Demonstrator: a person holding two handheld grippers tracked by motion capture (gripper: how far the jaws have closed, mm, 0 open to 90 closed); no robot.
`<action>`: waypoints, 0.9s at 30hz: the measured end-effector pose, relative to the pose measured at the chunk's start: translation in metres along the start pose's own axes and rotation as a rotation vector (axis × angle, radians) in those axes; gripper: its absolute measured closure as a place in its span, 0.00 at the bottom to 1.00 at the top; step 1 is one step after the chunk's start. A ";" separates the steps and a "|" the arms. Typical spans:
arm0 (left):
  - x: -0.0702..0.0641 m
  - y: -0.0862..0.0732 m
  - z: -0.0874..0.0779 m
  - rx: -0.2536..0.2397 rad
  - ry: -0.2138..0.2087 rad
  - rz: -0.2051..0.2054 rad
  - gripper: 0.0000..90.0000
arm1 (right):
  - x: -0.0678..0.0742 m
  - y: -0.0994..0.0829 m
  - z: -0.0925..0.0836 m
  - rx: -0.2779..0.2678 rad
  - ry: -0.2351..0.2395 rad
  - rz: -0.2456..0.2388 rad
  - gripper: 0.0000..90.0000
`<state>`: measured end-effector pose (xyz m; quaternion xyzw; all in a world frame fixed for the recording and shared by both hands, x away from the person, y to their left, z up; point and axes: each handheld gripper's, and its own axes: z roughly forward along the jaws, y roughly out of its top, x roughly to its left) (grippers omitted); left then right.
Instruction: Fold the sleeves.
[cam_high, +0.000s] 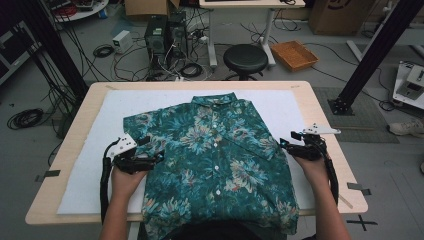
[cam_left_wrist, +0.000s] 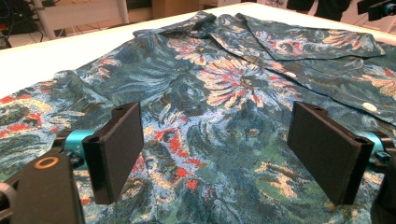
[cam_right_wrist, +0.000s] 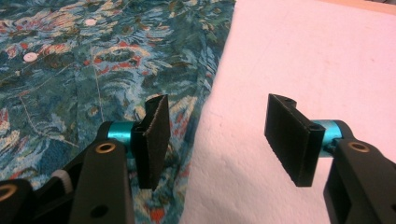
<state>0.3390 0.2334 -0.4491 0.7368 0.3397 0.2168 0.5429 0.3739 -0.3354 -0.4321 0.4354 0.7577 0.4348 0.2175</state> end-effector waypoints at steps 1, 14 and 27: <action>0.000 0.000 0.000 -0.001 0.001 0.000 0.21 | 0.000 -0.002 -0.001 -0.005 0.006 0.000 0.45; 0.001 0.000 0.000 -0.003 -0.002 -0.004 0.21 | -0.005 -0.021 -0.003 -0.056 0.037 0.037 0.34; 0.001 0.000 0.000 0.004 0.014 -0.009 0.21 | -0.001 -0.020 -0.002 -0.043 0.031 -0.004 0.30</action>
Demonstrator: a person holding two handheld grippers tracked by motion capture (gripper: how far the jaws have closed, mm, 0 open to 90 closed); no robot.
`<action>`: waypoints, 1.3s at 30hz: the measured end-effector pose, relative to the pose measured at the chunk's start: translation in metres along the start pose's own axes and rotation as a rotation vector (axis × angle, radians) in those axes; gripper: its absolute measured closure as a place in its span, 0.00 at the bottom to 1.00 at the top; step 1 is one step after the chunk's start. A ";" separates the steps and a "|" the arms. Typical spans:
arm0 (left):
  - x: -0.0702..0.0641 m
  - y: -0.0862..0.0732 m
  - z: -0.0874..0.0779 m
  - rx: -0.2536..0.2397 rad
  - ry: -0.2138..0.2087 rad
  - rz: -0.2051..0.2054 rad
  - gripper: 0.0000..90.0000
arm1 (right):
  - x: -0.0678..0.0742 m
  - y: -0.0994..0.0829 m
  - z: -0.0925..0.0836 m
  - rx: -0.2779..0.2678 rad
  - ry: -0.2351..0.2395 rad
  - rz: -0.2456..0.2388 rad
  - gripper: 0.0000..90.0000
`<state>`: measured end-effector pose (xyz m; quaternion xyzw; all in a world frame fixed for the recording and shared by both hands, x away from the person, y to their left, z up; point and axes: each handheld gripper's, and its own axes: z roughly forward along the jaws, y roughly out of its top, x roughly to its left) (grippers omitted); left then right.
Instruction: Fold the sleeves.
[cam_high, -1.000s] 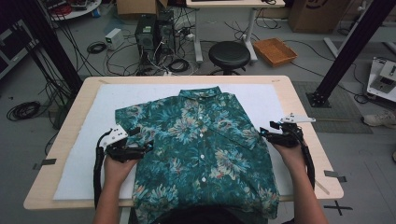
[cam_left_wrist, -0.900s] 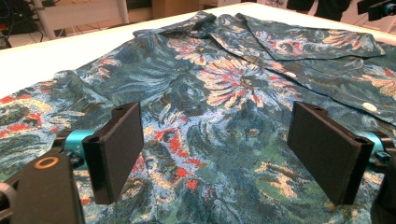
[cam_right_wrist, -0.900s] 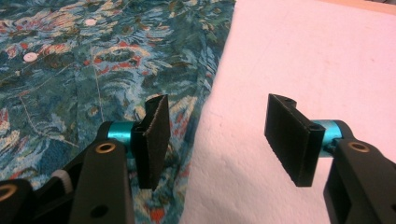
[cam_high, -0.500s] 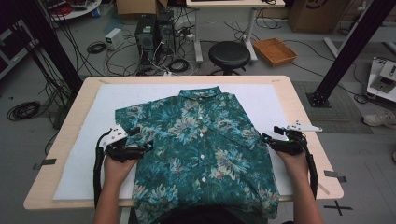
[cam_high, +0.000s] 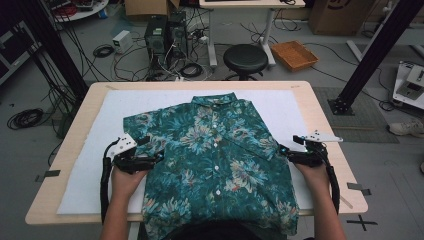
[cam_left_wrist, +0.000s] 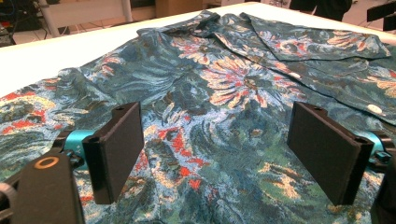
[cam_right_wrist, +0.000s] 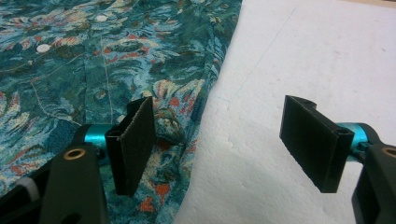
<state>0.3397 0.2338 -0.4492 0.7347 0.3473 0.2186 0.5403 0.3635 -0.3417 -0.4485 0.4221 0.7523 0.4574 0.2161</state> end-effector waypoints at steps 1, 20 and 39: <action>0.000 0.000 0.000 -0.004 -0.002 -0.006 0.21 | 0.000 0.000 0.000 -0.001 0.001 0.002 0.30; 0.000 0.000 0.000 -0.002 0.002 -0.006 0.21 | -0.001 0.000 0.000 -0.001 -0.004 0.011 0.25; 0.000 0.000 0.001 0.000 0.004 -0.008 0.21 | -0.001 0.000 0.000 0.002 -0.005 0.015 0.25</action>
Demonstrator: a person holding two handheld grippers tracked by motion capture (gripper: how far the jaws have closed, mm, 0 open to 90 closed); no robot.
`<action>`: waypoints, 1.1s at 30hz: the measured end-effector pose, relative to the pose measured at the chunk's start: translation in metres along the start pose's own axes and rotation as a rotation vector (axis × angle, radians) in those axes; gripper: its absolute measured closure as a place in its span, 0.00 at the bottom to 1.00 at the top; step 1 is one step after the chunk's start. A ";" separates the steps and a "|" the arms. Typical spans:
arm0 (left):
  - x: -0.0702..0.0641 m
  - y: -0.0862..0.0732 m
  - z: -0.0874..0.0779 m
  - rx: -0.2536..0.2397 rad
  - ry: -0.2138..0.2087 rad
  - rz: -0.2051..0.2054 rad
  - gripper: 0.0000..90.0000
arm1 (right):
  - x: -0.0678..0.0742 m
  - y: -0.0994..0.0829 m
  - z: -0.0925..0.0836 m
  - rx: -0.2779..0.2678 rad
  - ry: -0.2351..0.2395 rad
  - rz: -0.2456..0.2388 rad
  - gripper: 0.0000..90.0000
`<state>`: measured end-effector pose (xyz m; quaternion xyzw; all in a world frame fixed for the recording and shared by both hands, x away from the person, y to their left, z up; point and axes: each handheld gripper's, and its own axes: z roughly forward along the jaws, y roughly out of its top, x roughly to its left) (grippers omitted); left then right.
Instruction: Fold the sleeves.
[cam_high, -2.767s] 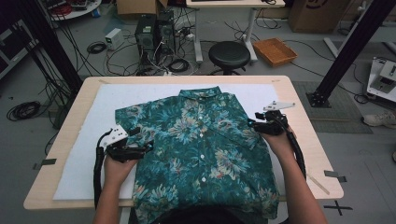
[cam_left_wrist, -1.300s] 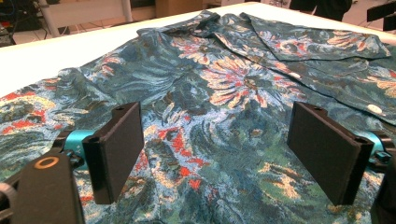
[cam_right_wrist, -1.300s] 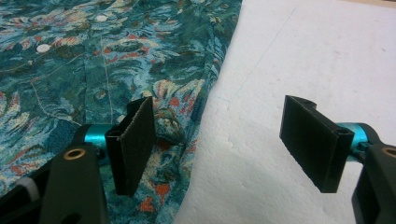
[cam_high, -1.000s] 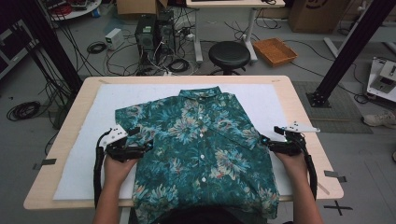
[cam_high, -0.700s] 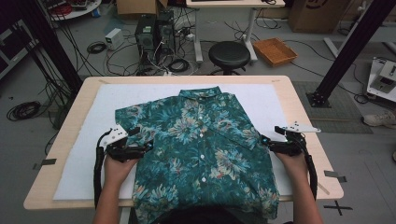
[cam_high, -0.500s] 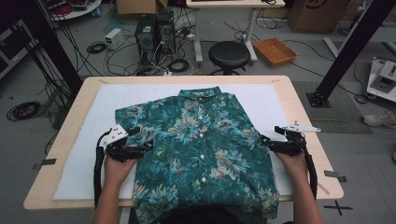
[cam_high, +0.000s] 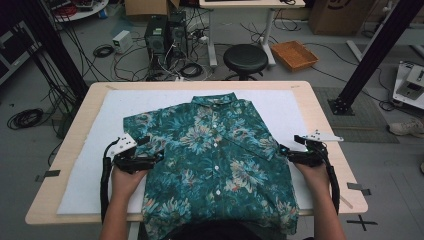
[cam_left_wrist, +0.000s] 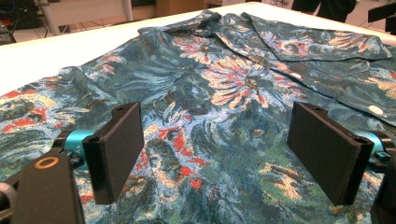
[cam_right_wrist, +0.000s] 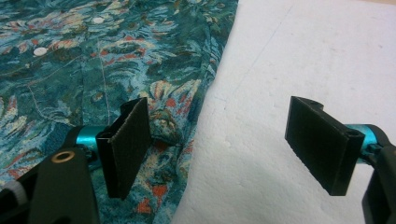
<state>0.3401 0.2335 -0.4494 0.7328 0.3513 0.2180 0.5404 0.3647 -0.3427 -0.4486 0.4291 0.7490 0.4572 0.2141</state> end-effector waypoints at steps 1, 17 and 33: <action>0.000 0.000 0.000 0.000 0.001 0.000 0.21 | 0.000 0.000 0.000 0.003 0.001 0.002 0.25; 0.005 0.037 -0.003 0.026 0.056 -0.022 0.21 | -0.004 0.000 0.000 0.000 0.014 0.034 0.25; 0.038 0.072 0.004 0.072 0.117 -0.043 0.21 | -0.003 0.000 0.001 0.001 0.004 0.023 0.25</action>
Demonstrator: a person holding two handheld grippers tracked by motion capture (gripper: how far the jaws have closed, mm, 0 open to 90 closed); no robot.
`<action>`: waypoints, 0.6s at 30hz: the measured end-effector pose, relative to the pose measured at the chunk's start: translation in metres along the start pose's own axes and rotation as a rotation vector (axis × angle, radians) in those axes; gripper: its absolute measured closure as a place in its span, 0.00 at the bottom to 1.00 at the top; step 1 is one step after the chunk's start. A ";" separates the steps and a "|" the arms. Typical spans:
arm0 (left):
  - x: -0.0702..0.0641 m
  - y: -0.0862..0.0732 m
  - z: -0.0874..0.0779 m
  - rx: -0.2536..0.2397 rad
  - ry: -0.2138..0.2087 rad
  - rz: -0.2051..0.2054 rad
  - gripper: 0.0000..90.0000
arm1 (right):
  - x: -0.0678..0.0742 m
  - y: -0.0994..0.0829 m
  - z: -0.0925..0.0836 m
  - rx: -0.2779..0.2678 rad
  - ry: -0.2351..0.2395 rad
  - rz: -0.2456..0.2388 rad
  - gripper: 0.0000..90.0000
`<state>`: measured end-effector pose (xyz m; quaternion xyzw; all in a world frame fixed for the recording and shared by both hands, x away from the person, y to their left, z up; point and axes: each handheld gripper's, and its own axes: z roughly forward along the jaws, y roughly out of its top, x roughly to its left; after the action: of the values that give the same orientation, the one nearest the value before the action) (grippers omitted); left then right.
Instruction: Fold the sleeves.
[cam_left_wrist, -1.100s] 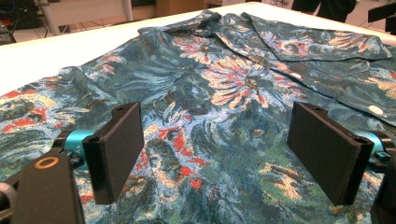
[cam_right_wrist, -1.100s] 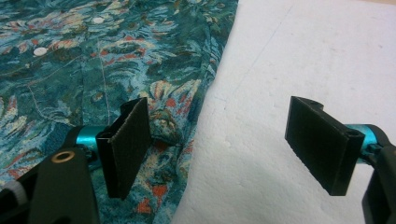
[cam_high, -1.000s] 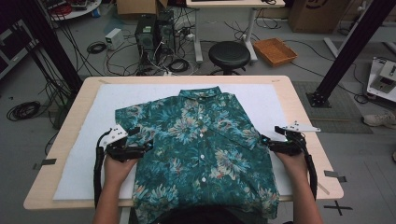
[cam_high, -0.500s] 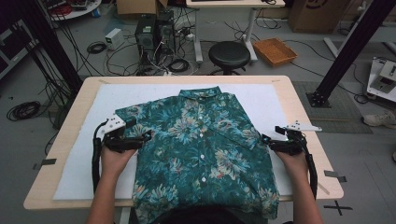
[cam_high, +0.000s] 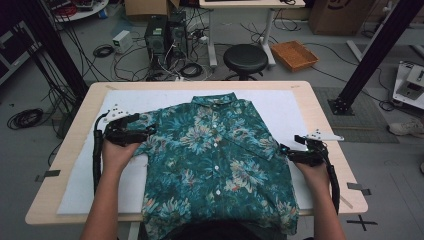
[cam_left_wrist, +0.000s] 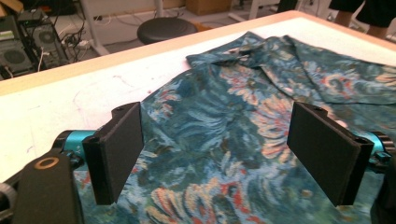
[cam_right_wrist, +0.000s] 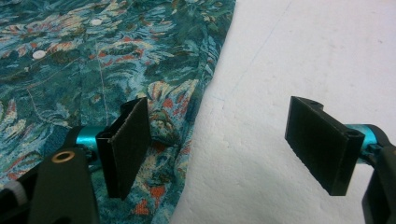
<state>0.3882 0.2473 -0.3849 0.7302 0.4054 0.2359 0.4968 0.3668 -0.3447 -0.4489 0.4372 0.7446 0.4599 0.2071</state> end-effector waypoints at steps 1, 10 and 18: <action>0.002 0.001 0.003 -0.004 0.004 0.001 0.21 | 0.000 0.000 0.000 -0.001 0.004 0.004 0.25; 0.026 0.007 0.017 0.036 0.041 -0.057 0.21 | 0.002 0.000 0.000 -0.001 -0.007 -0.015 0.25; 0.042 -0.007 0.025 0.124 0.072 -0.071 0.21 | 0.002 0.000 0.000 0.003 -0.013 -0.007 0.25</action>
<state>0.4278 0.2703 -0.4039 0.7359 0.4625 0.2185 0.4436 0.3654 -0.3431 -0.4488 0.4378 0.7456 0.4552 0.2128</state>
